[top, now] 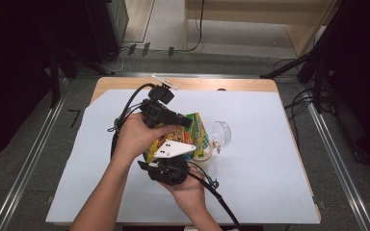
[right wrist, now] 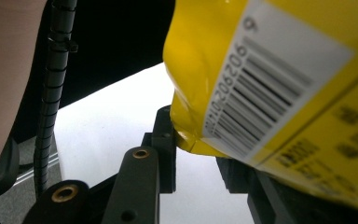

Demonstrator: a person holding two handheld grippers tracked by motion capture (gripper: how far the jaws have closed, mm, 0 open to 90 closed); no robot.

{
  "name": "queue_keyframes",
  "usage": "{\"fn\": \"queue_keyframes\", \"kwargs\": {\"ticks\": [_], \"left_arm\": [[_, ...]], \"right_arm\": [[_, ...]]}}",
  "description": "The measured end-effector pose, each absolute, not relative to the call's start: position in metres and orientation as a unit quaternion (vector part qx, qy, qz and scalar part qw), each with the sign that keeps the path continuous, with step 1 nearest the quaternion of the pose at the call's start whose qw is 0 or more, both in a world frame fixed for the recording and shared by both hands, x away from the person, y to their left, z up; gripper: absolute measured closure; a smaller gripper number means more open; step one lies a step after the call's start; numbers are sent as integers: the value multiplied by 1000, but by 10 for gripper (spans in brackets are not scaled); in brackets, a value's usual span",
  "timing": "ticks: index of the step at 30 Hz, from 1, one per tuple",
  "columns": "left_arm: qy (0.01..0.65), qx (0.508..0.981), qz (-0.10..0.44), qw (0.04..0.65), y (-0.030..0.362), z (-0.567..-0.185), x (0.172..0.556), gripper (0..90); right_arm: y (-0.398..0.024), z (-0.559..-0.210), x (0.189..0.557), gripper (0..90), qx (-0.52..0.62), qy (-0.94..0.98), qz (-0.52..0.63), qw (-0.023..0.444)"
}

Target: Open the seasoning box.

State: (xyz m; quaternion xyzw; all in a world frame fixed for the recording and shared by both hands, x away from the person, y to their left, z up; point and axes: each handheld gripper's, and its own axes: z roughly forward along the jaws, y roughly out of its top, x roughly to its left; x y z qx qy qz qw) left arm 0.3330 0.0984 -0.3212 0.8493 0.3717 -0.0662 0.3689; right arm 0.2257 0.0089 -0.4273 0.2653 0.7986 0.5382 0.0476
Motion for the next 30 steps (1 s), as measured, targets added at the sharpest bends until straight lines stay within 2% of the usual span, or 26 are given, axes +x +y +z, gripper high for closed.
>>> {"fn": "queue_keyframes", "kwargs": {"ticks": [30], "left_arm": [[368,848,-59,376,102,-320,333,796]], "right_arm": [[11,-431,233,727,262,800,537,57]]}}
